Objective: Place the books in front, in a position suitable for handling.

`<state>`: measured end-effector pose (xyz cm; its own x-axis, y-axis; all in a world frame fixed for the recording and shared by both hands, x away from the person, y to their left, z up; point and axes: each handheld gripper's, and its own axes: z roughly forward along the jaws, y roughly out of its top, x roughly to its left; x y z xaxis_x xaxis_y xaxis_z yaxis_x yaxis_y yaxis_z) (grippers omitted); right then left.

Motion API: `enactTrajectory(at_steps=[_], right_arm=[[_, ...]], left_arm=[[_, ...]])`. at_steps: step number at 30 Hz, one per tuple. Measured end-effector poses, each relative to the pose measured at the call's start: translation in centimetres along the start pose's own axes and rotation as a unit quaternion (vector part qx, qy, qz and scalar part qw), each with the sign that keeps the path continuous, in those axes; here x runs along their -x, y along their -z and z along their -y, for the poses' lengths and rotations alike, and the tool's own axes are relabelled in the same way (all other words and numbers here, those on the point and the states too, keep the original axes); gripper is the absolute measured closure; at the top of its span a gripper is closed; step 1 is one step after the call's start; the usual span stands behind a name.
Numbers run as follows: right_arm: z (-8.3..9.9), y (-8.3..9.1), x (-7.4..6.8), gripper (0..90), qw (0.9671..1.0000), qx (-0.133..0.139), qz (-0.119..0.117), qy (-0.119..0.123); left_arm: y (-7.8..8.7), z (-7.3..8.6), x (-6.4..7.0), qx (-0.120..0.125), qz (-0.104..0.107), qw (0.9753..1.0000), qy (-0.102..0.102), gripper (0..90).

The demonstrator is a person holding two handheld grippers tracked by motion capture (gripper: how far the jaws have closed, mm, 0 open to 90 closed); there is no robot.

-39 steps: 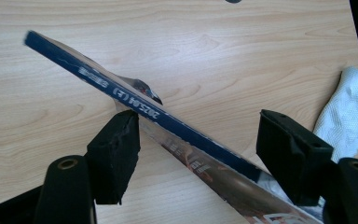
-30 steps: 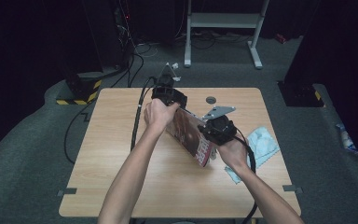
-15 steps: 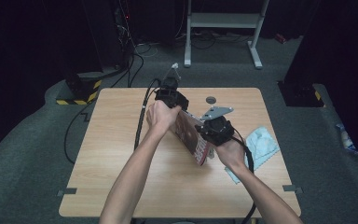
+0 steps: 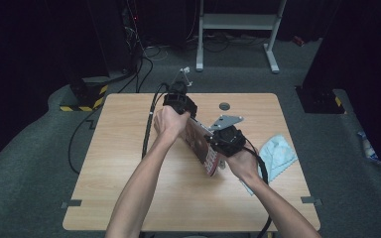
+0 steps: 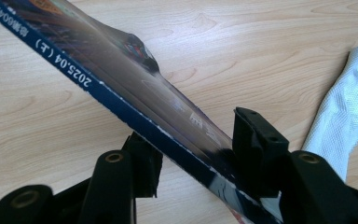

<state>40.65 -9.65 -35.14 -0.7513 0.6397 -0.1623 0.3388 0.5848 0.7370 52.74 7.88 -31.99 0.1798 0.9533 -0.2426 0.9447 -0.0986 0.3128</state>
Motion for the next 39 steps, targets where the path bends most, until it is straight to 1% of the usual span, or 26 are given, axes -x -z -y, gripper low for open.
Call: enactTrajectory(at_steps=[3, 7, 8, 9, 10, 11, 12, 15, 19, 23, 24, 27, 28, 31, 32, 34, 37, 38, 39], right_arm=[[0.0, -0.1, -0.2, 80.5, 1.0000, 0.000, 0.004, 0.008], [0.0, -0.1, -0.4, 78.8, 0.9999, 0.001, 0.004, 0.013], [0.1, -0.1, -0.4, 78.0, 0.9999, 0.001, 0.003, 0.014], [0.1, -0.1, -0.4, 77.0, 0.9999, 0.002, 0.002, 0.015], [0.1, -0.2, -0.5, 76.0, 0.9998, 0.005, -0.001, 0.018], [0.2, -0.3, -0.6, 75.3, 0.9998, 0.005, 0.000, 0.020], [0.2, -0.4, -0.7, 74.3, 0.9997, 0.006, 0.001, 0.026], [0.3, -0.6, -1.2, 70.2, 0.9991, 0.004, 0.003, 0.043], [0.4, -1.0, -2.0, 63.1, 0.9979, 0.001, -0.005, 0.064], [0.5, -1.5, -2.5, 53.7, 0.9967, 0.005, -0.029, 0.075], [0.6, -1.7, -2.6, 50.8, 0.9963, 0.007, -0.031, 0.079], [0.9, -2.1, -2.9, 43.6, 0.9951, 0.010, -0.047, 0.087], [1.0, -2.2, -3.0, 42.8, 0.9947, 0.011, -0.049, 0.090], [1.3, -2.2, -3.1, 39.4, 0.9938, 0.015, -0.053, 0.096], [1.3, -2.2, -3.1, 38.4, 0.9935, 0.016, -0.055, 0.098], [1.3, -2.3, -3.2, 37.3, 0.9925, 0.011, -0.062, 0.105], [1.7, -2.5, -3.6, 37.0, 0.9890, 0.001, -0.080, 0.124], [1.9, -2.5, -3.6, 38.7, 0.9889, -0.001, -0.082, 0.124], [2.0, -2.5, -3.5, 39.0, 0.9890, 0.001, -0.079, 0.125]], left_arm=[[0.1, 0.0, 0.1, 0.002, 0.001, 1.0000, 0.003, 57.1], [0.1, 0.0, 0.3, 0.003, 0.002, 1.0000, 0.001, 58.9], [0.2, -0.1, 0.2, 0.003, -0.003, 1.0000, -0.007, 59.3], [0.1, 0.0, 0.2, 0.005, 0.000, 1.0000, -0.003, 59.7], [0.2, 0.0, 0.2, 0.005, -0.004, 0.9999, -0.008, 60.3], [0.1, 0.0, 0.3, 0.005, -0.004, 0.9999, -0.008, 60.9], [0.1, 0.0, 0.4, 0.006, 0.001, 1.0000, -0.003, 61.6], [0.0, 0.0, 0.4, 0.005, 0.002, 1.0000, -0.005, 64.3], [0.0, 0.0, 0.2, 0.006, 0.005, 0.9999, -0.013, 67.9], [0.2, 0.1, 0.0, 0.014, 0.028, 0.9994, -0.014, 72.1], [0.2, 0.1, -0.1, 0.014, 0.032, 0.9993, -0.015, 73.1], [0.4, 0.2, -0.2, 0.014, 0.054, 0.9982, -0.020, 76.0], [0.4, 0.2, -0.2, 0.014, 0.058, 0.9980, -0.020, 76.5], [0.5, 0.3, -0.1, 0.015, 0.063, 0.9974, -0.031, 77.2], [0.6, 0.3, -0.1, 0.015, 0.065, 0.9973, -0.030, 77.3], [0.7, 0.3, -0.2, 0.018, 0.066, 0.9971, -0.033, 78.4], [1.1, 0.3, -0.4, 0.022, 0.063, 0.9971, -0.037, 82.2], [1.2, 0.4, -0.4, 0.022, 0.054, 0.9971, -0.048, 83.7], [1.4, 0.5, -0.3, 0.022, 0.035, 0.9974, -0.060, 83.7]])
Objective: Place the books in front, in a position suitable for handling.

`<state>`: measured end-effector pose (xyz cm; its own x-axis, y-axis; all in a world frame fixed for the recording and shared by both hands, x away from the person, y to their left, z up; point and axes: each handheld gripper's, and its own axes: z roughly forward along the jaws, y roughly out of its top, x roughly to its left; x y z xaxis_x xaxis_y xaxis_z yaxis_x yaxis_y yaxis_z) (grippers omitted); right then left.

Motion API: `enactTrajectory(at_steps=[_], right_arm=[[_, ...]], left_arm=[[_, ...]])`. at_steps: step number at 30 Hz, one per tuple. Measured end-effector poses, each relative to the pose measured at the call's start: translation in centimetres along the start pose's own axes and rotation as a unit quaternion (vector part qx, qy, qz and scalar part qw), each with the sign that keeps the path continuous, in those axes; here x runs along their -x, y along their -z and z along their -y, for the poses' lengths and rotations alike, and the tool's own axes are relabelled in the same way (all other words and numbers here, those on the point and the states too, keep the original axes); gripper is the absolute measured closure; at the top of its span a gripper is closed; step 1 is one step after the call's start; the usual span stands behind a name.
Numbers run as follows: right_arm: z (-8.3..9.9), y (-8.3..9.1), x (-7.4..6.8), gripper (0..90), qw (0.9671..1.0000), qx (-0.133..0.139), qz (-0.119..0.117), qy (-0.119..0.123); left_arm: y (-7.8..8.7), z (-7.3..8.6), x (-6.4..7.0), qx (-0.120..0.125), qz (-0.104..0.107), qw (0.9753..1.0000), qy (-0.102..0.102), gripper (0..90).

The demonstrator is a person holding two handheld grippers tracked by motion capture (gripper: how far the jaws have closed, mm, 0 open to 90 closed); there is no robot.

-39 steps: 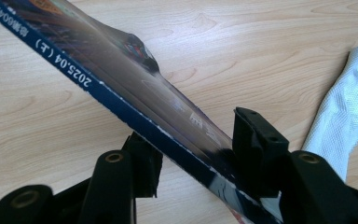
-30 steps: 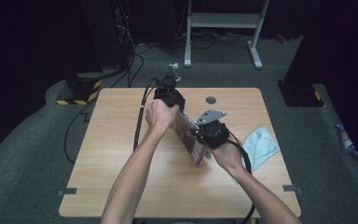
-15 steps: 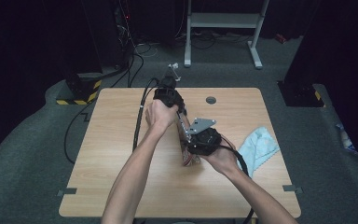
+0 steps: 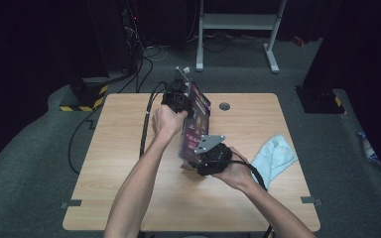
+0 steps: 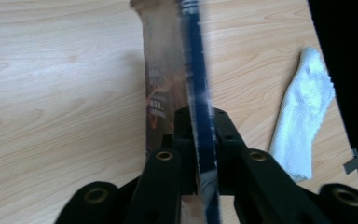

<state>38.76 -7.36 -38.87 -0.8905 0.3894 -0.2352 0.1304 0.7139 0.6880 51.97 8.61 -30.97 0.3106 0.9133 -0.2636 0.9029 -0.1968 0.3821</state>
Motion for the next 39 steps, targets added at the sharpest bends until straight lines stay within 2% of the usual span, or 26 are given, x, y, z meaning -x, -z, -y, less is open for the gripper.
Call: enactTrajectory(at_steps=[4, 9, 14, 19, 22, 24, 26, 32, 35, 39], right_arm=[[0.9, 0.3, 0.8, 39.3, 0.9997, 0.000, -0.007, -0.021], [2.3, 0.5, 1.7, 40.5, 0.9992, -0.012, 0.005, -0.038], [4.3, 0.7, 3.0, 41.4, 0.9973, -0.033, 0.019, -0.063], [6.8, 1.2, 4.3, 41.1, 0.9934, -0.051, 0.041, -0.094], [8.5, 1.6, 5.1, 40.7, 0.9897, -0.067, 0.058, -0.112], [9.7, 1.8, 5.6, 40.5, 0.9870, -0.075, 0.063, -0.128], [10.7, 2.0, 5.9, 40.6, 0.9857, -0.079, 0.065, -0.134], [12.4, 2.2, 6.7, 40.9, 0.9815, -0.090, 0.071, -0.153], [13.0, 2.2, 7.1, 41.2, 0.9808, -0.091, 0.070, -0.158], [13.9, 2.2, 7.4, 40.9, 0.9772, -0.108, 0.076, -0.166]], left_arm=[[0.3, 0.4, -0.1, -0.008, -0.018, 0.9996, -0.020, 83.8], [1.1, 0.8, -0.6, -0.012, -0.026, 0.9986, -0.044, 83.7], [2.2, 1.2, -1.0, -0.011, -0.023, 0.9981, -0.056, 83.7], [2.8, 1.6, -1.5, -0.007, -0.029, 0.9970, -0.072, 83.7], [2.8, 1.8, -1.9, -0.007, -0.030, 0.9967, -0.075, 83.7], [2.7, 1.9, -2.1, -0.011, -0.028, 0.9964, -0.079, 83.7], [2.5, 1.9, -2.0, -0.017, -0.026, 0.9960, -0.084, 83.7], [2.5, 2.2, -1.5, -0.016, -0.028, 0.9938, -0.107, 83.6], [2.7, 2.4, -1.3, -0.017, -0.018, 0.9925, -0.120, 83.6], [3.0, 2.7, -1.0, -0.017, -0.015, 0.9912, -0.131, 83.6]])
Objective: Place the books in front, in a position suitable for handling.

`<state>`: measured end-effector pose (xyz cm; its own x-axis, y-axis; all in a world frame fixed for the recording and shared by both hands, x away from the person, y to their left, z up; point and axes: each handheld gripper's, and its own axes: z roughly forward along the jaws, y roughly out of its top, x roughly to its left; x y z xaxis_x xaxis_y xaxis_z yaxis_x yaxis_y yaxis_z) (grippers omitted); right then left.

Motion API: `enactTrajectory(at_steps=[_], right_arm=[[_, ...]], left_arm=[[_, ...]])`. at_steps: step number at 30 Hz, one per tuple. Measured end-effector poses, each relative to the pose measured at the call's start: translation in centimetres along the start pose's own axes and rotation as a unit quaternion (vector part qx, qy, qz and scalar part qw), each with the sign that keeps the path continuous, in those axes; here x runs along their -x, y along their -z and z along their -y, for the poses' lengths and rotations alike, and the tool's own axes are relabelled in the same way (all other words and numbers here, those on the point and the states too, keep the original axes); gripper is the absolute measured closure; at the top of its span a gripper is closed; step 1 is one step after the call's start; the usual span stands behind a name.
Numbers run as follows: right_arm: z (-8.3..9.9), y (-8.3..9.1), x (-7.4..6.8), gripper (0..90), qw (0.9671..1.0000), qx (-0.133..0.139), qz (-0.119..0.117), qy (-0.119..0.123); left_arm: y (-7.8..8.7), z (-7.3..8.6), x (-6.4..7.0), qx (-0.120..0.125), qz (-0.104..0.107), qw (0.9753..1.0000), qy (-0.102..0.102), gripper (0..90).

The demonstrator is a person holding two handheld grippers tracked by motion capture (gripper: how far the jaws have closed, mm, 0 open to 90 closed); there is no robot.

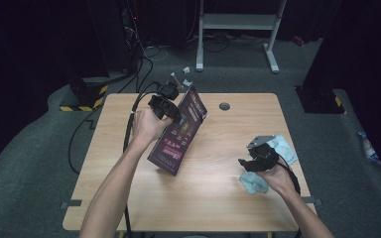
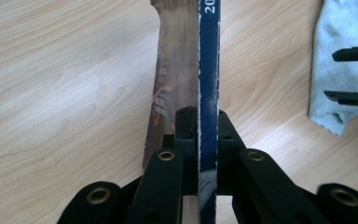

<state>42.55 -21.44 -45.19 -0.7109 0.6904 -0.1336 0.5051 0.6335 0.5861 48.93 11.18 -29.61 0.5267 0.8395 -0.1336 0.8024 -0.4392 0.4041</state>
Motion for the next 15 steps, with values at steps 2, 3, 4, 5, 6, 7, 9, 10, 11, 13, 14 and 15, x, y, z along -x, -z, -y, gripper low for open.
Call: enactTrajectory(at_steps=[2, 3, 4, 5, 6, 7, 9, 10, 11, 13, 14, 15], right_arm=[[0.7, -0.1, 0.2, 40.4, 0.9999, -0.013, 0.010, -0.002], [1.1, -0.1, 0.3, 40.1, 0.9998, -0.016, 0.015, -0.003], [1.5, 0.0, 0.5, 40.2, 0.9996, -0.020, 0.017, -0.010], [1.9, 0.0, 0.8, 40.3, 0.9995, -0.021, 0.018, -0.015], [2.3, 0.1, 1.1, 40.2, 0.9993, -0.023, 0.019, -0.023], [2.7, 0.1, 1.4, 39.9, 0.9989, -0.027, 0.020, -0.033], [3.4, 0.1, 2.2, 39.2, 0.9978, -0.033, 0.020, -0.053], [3.7, 0.1, 2.5, 38.6, 0.9971, -0.037, 0.021, -0.064], [4.0, 0.0, 2.9, 38.1, 0.9967, -0.040, 0.021, -0.068], [4.5, -0.3, 3.3, 36.9, 0.9952, -0.048, 0.022, -0.082], [4.7, -0.5, 3.5, 36.6, 0.9945, -0.053, 0.021, -0.087], [4.8, -0.6, 3.6, 36.7, 0.9942, -0.057, 0.021, -0.088]], left_arm=[[0.1, 0.1, 0.1, 0.000, 0.002, 1.0000, -0.007, 83.6], [0.2, 0.2, 0.2, 0.001, 0.002, 1.0000, -0.008, 83.7], [0.2, 0.3, 0.2, 0.001, 0.003, 0.9999, -0.011, 83.6], [0.2, 0.3, 0.2, 0.000, 0.003, 0.9999, -0.014, 83.6], [0.3, 0.4, 0.2, -0.002, 0.004, 0.9999, -0.016, 83.6], [0.3, 0.4, 0.3, -0.002, 0.005, 0.9998, -0.017, 83.6], [0.3, 0.6, 0.3, -0.005, 0.006, 0.9998, -0.021, 83.6], [0.2, 0.6, 0.3, -0.004, 0.008, 0.9997, -0.021, 83.6], [0.2, 0.7, 0.3, -0.004, 0.008, 0.9997, -0.023, 83.6], [0.1, 0.9, 0.4, -0.002, 0.005, 0.9996, -0.028, 83.6], [0.1, 0.9, 0.5, -0.004, 0.006, 0.9995, -0.031, 83.6], [0.0, 1.0, 0.5, -0.004, 0.005, 0.9995, -0.032, 83.6]])
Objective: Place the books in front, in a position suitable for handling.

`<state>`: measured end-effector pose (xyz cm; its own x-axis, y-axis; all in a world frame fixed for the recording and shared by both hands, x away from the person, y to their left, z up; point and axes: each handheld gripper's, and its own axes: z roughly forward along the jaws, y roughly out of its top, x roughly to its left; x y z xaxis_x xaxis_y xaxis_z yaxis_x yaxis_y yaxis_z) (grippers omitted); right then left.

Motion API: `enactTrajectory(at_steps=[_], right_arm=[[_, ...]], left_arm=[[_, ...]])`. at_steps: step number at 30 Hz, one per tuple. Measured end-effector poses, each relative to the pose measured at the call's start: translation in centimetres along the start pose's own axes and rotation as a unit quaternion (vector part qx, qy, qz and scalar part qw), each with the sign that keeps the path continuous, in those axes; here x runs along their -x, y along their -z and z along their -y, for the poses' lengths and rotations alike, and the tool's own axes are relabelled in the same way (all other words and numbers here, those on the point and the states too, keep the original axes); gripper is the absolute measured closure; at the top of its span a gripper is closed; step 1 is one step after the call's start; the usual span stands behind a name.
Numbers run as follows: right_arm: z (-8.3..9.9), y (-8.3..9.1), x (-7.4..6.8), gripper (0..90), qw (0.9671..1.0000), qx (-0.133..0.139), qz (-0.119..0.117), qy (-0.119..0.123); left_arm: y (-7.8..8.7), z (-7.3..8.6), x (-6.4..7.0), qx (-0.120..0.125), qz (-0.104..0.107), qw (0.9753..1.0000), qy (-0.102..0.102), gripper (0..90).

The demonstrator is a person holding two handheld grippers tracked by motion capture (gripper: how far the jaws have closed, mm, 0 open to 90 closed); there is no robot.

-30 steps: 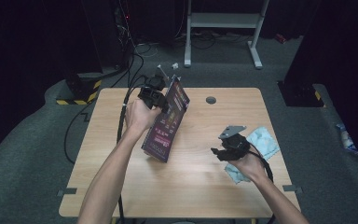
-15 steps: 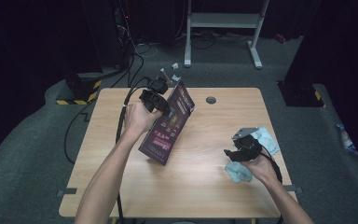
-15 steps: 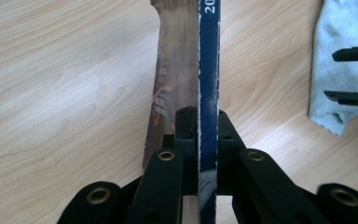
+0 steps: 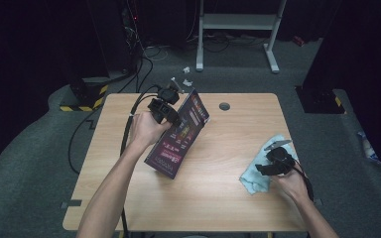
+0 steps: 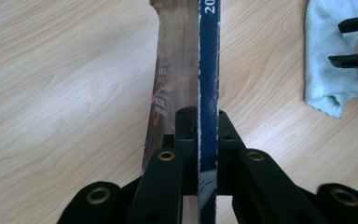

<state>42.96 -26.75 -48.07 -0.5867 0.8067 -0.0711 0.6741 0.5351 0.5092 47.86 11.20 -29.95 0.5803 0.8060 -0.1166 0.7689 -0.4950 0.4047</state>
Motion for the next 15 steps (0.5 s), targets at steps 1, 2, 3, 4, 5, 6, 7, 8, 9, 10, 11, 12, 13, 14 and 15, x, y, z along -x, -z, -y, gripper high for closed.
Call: enactTrajectory(at_steps=[1, 2, 3, 4, 5, 6, 7, 8, 9, 10, 11, 12, 13, 14, 15], right_arm=[[0.1, -0.2, 0.1, 36.7, 1.0000, -0.004, 0.000, -0.002], [0.1, -0.5, 0.2, 36.8, 1.0000, -0.008, -0.001, -0.006], [0.1, -0.8, 0.2, 37.1, 0.9999, -0.013, -0.001, -0.006], [0.1, -1.0, 0.2, 37.7, 0.9998, -0.016, -0.004, -0.010], [0.2, -1.3, 0.1, 38.5, 0.9998, -0.018, -0.005, -0.007], [0.2, -1.5, 0.0, 39.8, 0.9998, -0.018, -0.006, -0.005], [0.2, -1.5, 0.0, 41.1, 0.9998, -0.013, -0.013, -0.006], [0.1, -1.6, -0.1, 41.9, 0.9998, -0.011, -0.019, -0.004], [0.1, -1.6, -0.3, 43.4, 0.9997, -0.010, -0.022, -0.005], [0.1, -1.6, -0.4, 46.1, 0.9996, -0.009, -0.025, 0.003], [0.1, -1.6, -0.7, 47.2, 0.9995, -0.008, -0.029, 0.007], [0.0, -1.6, -0.9, 48.1, 0.9994, -0.008, -0.032, 0.012], [0.0, -1.6, -1.2, 49.3, 0.9991, -0.009, -0.037, 0.017], [-0.1, -1.5, -1.4, 50.9, 0.9988, -0.011, -0.041, 0.024], [-0.2, -1.4, -1.6, 51.9, 0.9984, -0.013, -0.043, 0.033]], left_arm=[[0.0, 0.0, 0.0, -0.002, -0.001, 1.0000, -0.001, 83.6], [-0.1, 0.1, 0.0, -0.005, -0.001, 1.0000, -0.002, 83.6], [-0.1, 0.2, 0.1, -0.008, 0.001, 1.0000, -0.005, 83.6], [-0.2, 0.2, 0.1, -0.009, 0.001, 0.9999, -0.007, 83.6], [-0.2, 0.3, 0.1, -0.011, 0.004, 0.9999, -0.007, 83.6], [-0.2, 0.3, 0.0, -0.012, 0.003, 0.9999, -0.009, 83.6], [-0.2, 0.4, 0.0, -0.014, 0.005, 0.9998, -0.008, 83.6], [-0.2, 0.5, -0.1, -0.015, 0.006, 0.9998, -0.008, 83.6], [-0.2, 0.5, -0.2, -0.018, 0.006, 0.9998, -0.007, 83.6], [-0.2, 0.6, -0.3, -0.019, 0.004, 0.9998, -0.006, 83.6], [-0.3, 0.6, -0.3, -0.021, 0.002, 0.9998, -0.003, 83.6], [-0.3, 0.7, -0.4, -0.023, 0.000, 0.9997, -0.005, 83.6], [-0.3, 0.7, -0.4, -0.025, -0.001, 0.9997, -0.005, 83.6], [-0.3, 0.8, -0.4, -0.027, -0.002, 0.9996, -0.005, 83.6], [-0.3, 0.8, -0.4, -0.031, -0.001, 0.9995, -0.007, 83.6]])
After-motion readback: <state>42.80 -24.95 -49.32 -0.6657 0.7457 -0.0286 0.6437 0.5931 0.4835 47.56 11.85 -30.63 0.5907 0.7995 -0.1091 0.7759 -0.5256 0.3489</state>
